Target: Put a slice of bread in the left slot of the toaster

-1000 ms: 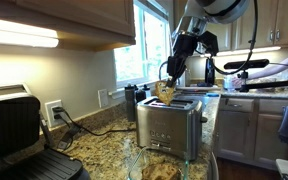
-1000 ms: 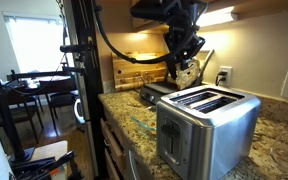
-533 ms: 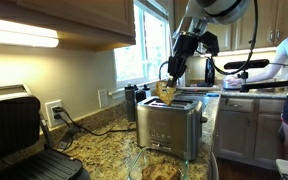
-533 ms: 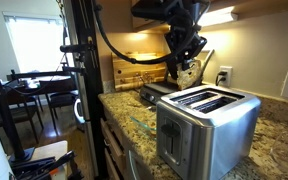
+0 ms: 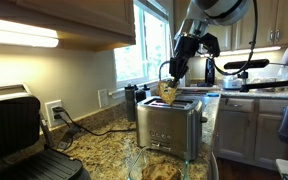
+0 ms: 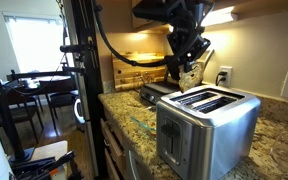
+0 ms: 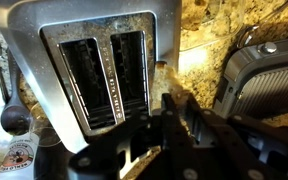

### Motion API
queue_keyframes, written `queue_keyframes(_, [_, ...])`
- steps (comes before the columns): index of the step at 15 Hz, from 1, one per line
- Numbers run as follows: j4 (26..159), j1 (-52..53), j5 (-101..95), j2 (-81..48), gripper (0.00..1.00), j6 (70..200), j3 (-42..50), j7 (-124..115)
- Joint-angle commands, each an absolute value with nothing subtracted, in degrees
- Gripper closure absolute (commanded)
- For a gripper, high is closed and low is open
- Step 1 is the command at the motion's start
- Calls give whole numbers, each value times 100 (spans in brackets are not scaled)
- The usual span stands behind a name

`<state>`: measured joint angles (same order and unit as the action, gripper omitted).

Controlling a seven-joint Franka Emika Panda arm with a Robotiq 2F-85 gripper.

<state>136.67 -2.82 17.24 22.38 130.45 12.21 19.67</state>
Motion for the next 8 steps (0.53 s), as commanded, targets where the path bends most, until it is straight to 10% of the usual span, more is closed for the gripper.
queue_keyframes(1, [13749,-354,1648,2249,94,13219,1265,1935])
queue_keyframes(8, [13667,-370,1654,2054,94,13260,1303,1954])
